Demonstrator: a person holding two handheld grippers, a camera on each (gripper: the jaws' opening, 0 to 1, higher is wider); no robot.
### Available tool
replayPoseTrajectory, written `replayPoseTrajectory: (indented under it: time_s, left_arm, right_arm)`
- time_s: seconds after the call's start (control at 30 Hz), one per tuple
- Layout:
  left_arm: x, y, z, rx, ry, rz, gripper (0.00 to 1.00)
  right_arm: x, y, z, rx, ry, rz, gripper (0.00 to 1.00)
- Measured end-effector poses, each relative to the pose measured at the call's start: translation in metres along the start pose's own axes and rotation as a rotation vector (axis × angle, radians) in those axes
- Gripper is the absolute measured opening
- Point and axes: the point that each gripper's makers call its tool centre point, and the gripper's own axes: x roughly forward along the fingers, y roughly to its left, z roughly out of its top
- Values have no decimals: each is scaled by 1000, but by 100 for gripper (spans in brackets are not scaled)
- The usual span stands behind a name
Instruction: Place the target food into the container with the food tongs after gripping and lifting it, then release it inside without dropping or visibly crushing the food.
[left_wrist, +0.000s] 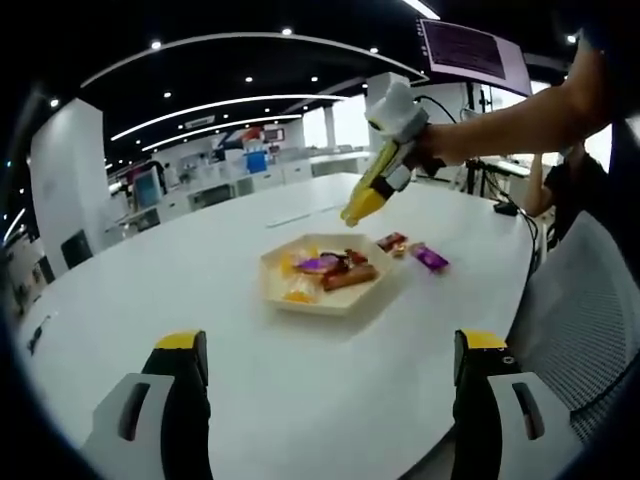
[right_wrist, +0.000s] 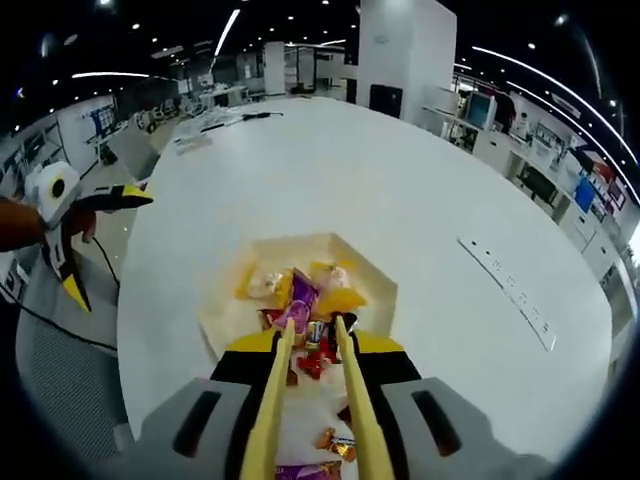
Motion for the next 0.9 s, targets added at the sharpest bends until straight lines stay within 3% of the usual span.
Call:
replayPoseTrajectory:
  time_s: [0.27, 0.5, 0.9]
  left_arm:
    - [0, -1, 0, 0, 1, -1, 99]
    - [0, 0, 1, -5, -4, 2, 99]
    - [1, -3, 0, 6, 1, -12, 99]
  right_arm:
    - [-13, -6, -4, 1, -13, -18, 27]
    - [-19, -9, -22, -11, -48, -41, 27]
    - [-37, -11, -37, -35, -59, -43, 27]
